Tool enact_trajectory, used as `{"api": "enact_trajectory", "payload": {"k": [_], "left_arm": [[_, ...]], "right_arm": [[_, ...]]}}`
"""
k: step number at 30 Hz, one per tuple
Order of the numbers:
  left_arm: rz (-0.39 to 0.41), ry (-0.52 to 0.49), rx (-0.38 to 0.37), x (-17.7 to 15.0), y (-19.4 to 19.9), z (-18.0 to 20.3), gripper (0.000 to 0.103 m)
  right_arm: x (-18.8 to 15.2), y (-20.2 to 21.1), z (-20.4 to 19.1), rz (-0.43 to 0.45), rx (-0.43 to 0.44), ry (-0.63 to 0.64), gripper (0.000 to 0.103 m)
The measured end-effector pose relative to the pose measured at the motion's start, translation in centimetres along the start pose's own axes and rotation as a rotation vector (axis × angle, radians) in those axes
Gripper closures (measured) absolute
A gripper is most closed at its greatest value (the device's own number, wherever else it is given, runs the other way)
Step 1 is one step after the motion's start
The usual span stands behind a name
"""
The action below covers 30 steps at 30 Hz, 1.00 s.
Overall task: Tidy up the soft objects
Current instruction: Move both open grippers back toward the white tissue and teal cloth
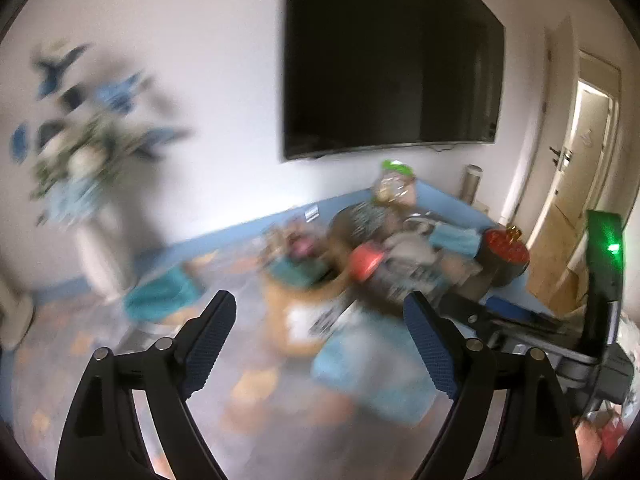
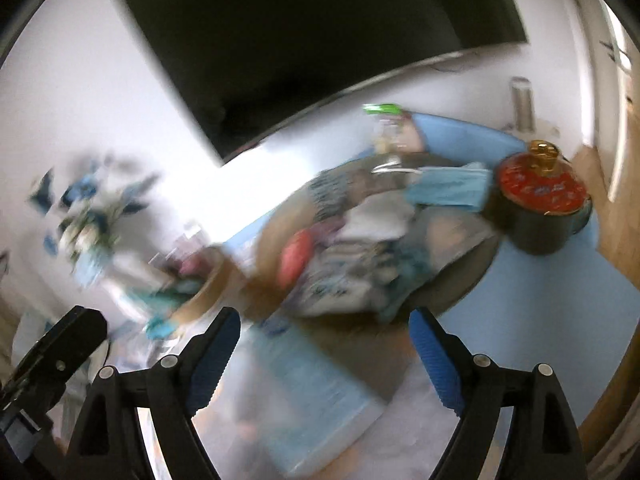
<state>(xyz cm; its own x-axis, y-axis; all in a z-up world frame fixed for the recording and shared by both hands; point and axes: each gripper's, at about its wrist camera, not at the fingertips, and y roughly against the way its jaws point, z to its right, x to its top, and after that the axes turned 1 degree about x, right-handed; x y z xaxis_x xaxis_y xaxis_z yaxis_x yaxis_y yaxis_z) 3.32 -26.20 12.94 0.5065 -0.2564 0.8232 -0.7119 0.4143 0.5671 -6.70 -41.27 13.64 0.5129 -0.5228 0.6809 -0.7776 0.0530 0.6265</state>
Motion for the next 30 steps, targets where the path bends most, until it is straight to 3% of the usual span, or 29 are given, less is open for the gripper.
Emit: {"api": "enact_trajectory", "payload": {"k": [4,7,10,14,20,23,27,30], "left_arm": [[-0.022,0.070,0.083,-3.7,2.7,-4.6,0.018],[-0.047,0.125,0.169,-6.2,3.7,-8.4,0.018],[-0.085,0.174,0.286,-9.0,3.7,-12.8,0.018],[-0.163,0.245,0.440,-12.6,2.2,-18.5,0.018],[-0.222,0.358,0.448,-15.6,0.3,-22.5,0.018],[-0.229,0.417,0.391,-16.0,0.1,-23.5,0.018],[-0.262,0.497,0.385,-16.7,-0.2,-24.9,0.017],[-0.258,0.496,0.379,-16.7,-0.1,-24.6,0.011]], "right_arm": [[-3.9,1.8,-4.4,0.075,0.048,0.092,0.017],[-6.7,1.9,-7.3,0.098,0.117,0.114,0.007],[-9.1,0.3,-10.8,0.035,0.169,0.186,0.005],[-12.6,-3.5,-15.3,-0.084,0.156,0.351,0.005],[-15.2,-9.0,-17.7,-0.205,0.080,0.467,0.005],[-15.7,-10.9,-17.2,-0.247,0.040,0.456,0.005],[-15.9,-12.4,-17.1,-0.318,0.056,0.456,0.001],[-16.4,-12.8,-18.0,-0.330,0.037,0.509,0.000]]}}
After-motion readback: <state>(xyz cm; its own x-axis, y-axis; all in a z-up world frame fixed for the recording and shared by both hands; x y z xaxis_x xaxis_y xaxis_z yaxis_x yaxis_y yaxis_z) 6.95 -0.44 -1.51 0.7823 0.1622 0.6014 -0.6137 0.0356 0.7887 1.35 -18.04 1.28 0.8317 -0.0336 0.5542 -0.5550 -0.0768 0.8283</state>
